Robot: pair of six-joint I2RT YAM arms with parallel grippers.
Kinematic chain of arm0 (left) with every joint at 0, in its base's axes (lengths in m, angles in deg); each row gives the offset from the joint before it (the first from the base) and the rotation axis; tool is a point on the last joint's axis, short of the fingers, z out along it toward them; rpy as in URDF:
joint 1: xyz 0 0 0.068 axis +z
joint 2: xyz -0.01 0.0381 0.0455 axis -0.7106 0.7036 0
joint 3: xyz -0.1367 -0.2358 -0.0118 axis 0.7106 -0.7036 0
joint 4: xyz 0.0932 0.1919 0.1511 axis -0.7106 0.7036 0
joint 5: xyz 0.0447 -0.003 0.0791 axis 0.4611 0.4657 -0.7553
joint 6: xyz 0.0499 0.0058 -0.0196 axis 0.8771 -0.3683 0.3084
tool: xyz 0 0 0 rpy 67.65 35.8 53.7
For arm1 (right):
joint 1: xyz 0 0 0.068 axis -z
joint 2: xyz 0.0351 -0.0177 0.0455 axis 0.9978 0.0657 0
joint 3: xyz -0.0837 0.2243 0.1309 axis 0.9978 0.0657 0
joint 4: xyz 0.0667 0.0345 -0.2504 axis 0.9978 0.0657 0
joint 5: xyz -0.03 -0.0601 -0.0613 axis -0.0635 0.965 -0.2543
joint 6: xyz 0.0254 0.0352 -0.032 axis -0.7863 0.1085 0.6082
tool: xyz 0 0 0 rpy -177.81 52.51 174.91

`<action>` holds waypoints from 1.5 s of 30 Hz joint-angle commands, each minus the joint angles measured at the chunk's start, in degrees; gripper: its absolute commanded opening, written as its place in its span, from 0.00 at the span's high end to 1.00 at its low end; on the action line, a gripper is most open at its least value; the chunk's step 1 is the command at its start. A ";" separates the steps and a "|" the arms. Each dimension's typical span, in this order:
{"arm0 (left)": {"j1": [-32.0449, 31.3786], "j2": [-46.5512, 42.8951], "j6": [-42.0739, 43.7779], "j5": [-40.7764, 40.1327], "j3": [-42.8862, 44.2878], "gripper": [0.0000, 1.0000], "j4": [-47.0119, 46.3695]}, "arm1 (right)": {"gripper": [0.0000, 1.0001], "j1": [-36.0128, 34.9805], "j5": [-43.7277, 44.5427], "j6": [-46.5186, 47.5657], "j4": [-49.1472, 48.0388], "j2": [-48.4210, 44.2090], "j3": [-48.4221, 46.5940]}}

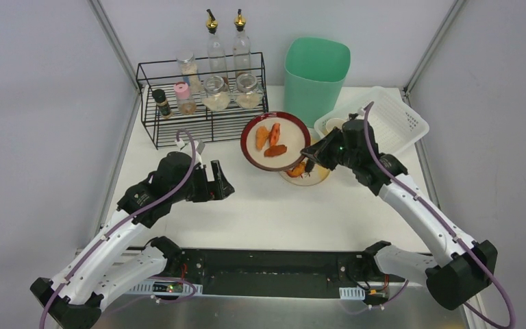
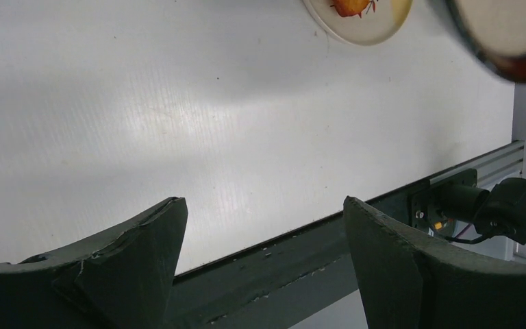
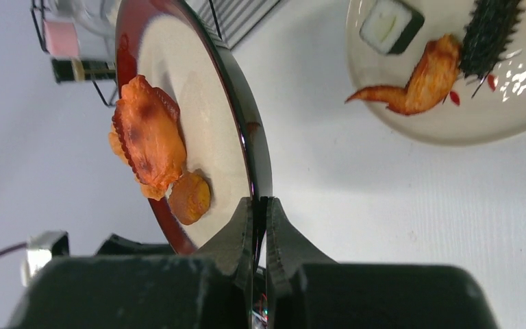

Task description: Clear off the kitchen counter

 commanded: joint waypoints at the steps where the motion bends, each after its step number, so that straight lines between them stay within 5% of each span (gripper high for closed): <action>1: -0.37 -0.42 2.10 -0.73 2.10 0.14 2.12 | 1.00 4.64 -3.75 -2.78 -8.82 0.79 -11.90; 34: -0.28 2.03 2.46 -0.55 2.04 0.14 2.71 | 1.00 26.07 -1.63 -5.86 -1.14 41.39 -67.03; 45: -0.28 2.01 3.61 -1.81 2.57 0.13 2.41 | 1.00 28.17 2.85 4.07 -1.07 52.02 -77.08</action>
